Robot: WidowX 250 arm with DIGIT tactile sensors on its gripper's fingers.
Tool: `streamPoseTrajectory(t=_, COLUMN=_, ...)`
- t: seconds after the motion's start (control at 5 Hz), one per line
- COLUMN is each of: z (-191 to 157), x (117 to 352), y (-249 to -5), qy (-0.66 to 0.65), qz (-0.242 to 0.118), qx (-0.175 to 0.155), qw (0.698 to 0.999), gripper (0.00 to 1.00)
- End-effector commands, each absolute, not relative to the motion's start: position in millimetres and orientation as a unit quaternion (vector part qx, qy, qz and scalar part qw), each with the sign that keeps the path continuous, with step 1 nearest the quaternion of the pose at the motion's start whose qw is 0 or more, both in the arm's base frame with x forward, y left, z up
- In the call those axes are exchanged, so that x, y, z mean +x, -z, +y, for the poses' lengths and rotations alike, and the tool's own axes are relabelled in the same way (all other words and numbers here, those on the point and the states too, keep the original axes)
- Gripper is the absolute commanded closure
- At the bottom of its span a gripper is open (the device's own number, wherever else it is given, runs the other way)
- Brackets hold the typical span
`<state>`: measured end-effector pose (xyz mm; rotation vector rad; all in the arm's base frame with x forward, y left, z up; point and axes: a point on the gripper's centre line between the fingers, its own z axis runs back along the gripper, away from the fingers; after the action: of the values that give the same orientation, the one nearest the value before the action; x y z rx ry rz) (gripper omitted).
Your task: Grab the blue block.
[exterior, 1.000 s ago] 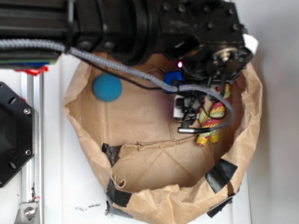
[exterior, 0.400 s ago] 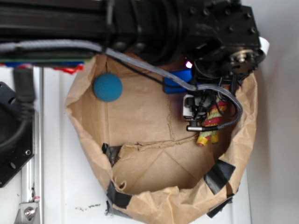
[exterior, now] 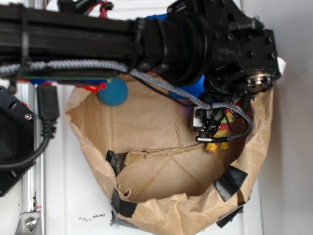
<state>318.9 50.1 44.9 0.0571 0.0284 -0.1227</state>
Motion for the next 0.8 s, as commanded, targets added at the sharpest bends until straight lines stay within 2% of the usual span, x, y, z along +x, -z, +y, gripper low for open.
streamPoseTrajectory(t=0.0, z=43.9, x=328.2, y=-58.3, qy=0.072, qz=-0.020, qx=0.032, qw=0.997, gripper=1.00)
streamPoseTrajectory(t=0.6, z=41.1, x=325.3, y=-60.9, qy=0.082, qz=-0.021, qx=0.035, qw=0.996, gripper=1.00)
